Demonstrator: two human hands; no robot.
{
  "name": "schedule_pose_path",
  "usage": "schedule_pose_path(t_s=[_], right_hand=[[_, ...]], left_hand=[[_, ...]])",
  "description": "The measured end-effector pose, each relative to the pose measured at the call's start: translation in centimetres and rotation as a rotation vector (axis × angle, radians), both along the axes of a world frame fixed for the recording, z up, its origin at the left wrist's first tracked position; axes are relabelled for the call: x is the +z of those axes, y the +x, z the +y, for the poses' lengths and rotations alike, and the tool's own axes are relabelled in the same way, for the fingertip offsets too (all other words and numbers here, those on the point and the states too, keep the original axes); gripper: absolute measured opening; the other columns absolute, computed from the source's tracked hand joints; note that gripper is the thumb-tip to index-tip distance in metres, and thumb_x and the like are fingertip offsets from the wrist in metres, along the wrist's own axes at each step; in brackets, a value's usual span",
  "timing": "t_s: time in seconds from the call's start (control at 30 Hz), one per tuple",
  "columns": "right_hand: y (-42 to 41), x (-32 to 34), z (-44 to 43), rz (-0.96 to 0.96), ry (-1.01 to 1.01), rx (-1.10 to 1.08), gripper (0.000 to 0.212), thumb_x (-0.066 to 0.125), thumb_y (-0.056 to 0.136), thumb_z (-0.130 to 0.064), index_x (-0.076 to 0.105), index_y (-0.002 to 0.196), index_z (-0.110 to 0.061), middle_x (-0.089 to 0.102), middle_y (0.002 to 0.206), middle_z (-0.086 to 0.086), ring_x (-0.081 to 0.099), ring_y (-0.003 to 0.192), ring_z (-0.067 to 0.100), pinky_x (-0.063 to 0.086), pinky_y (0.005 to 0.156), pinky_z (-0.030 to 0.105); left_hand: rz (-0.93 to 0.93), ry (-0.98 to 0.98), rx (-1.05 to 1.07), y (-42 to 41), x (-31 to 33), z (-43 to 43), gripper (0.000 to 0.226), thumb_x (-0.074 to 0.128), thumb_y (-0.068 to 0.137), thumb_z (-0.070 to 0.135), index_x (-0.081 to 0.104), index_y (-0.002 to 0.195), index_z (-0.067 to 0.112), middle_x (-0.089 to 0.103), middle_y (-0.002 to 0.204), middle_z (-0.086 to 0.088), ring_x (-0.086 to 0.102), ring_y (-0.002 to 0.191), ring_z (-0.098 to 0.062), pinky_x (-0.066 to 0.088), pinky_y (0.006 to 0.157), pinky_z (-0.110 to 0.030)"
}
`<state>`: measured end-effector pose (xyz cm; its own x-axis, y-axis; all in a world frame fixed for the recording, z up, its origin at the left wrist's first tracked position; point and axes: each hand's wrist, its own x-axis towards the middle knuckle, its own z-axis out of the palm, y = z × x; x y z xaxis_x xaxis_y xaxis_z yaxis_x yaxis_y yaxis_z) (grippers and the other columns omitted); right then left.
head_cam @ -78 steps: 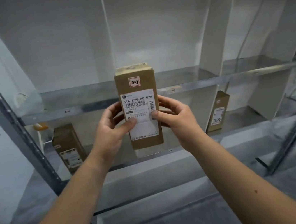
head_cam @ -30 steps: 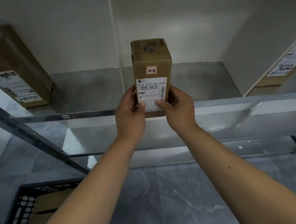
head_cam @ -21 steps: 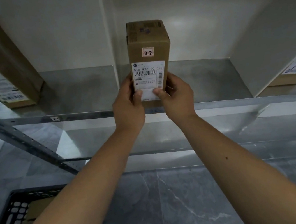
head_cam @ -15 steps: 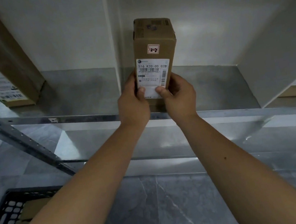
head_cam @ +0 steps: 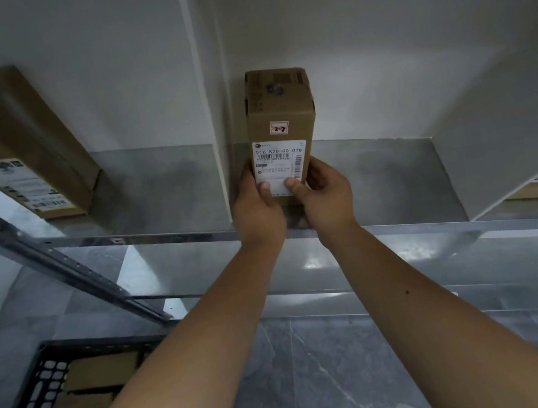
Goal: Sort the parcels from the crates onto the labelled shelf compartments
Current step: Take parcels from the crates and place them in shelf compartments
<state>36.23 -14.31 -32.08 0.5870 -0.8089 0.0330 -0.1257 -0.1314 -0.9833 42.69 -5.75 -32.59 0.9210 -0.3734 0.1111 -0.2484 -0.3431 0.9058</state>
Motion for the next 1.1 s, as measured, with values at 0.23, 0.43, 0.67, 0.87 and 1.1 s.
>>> schedule_pose_path(t_s=[0.23, 0.43, 0.67, 0.87, 1.1], right_hand=[[-2.3, 0.4, 0.6, 0.057, 0.106, 0.057, 0.041, 0.079, 0.092, -0.025, 0.064, 0.129, -0.014, 0.068, 0.121, -0.014, 0.063, 0.112, 0.001, 0.056, 0.102, 0.029], [-7.8, 0.6, 5.3, 0.061, 0.306, -0.059, 0.047, 0.082, 0.090, -0.017, 0.066, 0.133, -0.014, 0.071, 0.127, 0.000, 0.068, 0.107, 0.002, 0.052, 0.105, 0.026], [-12.5, 0.3, 13.2, 0.139, 0.456, 0.025, 0.022, 0.078, 0.090, -0.007, 0.072, 0.107, -0.019, 0.077, 0.098, 0.005, 0.071, 0.085, 0.008, 0.057, 0.087, 0.024], [-14.2, -0.8, 20.2, 0.242, 0.574, 0.234, 0.023, 0.074, 0.094, -0.006, 0.068, 0.116, -0.010, 0.073, 0.093, 0.000, 0.068, 0.082, 0.004, 0.057, 0.090, 0.027], [-10.9, -2.4, 28.4, 0.387, 0.673, 0.502, 0.016, 0.075, 0.096, -0.013, 0.069, 0.108, -0.022, 0.074, 0.104, 0.002, 0.072, 0.103, 0.017, 0.057, 0.103, 0.039]], left_hand=[[0.124, -0.064, 0.014, -2.5, -0.6, 0.9, 0.041, 0.047, 0.110, 0.017, 0.044, 0.151, 0.015, 0.056, 0.148, -0.006, 0.053, 0.136, -0.021, 0.044, 0.113, -0.032], [0.427, -0.223, 0.084, -7.6, -2.2, 6.8, 0.053, 0.063, 0.103, 0.013, 0.046, 0.153, 0.018, 0.056, 0.148, 0.001, 0.056, 0.133, -0.008, 0.043, 0.113, -0.019], [0.545, -0.086, 0.096, -12.4, -1.7, 18.0, 0.038, 0.064, 0.099, 0.000, 0.061, 0.137, 0.004, 0.067, 0.123, -0.004, 0.063, 0.099, 0.004, 0.047, 0.085, -0.005], [0.547, 0.063, 0.215, -15.2, -0.7, 29.2, 0.028, 0.069, 0.099, 0.008, 0.068, 0.127, 0.008, 0.072, 0.117, -0.002, 0.067, 0.099, -0.003, 0.053, 0.090, -0.012], [0.574, 0.070, 0.498, -15.5, -1.2, 40.2, 0.026, 0.069, 0.100, 0.016, 0.071, 0.125, 0.015, 0.071, 0.111, 0.007, 0.067, 0.102, -0.006, 0.053, 0.089, -0.022]])
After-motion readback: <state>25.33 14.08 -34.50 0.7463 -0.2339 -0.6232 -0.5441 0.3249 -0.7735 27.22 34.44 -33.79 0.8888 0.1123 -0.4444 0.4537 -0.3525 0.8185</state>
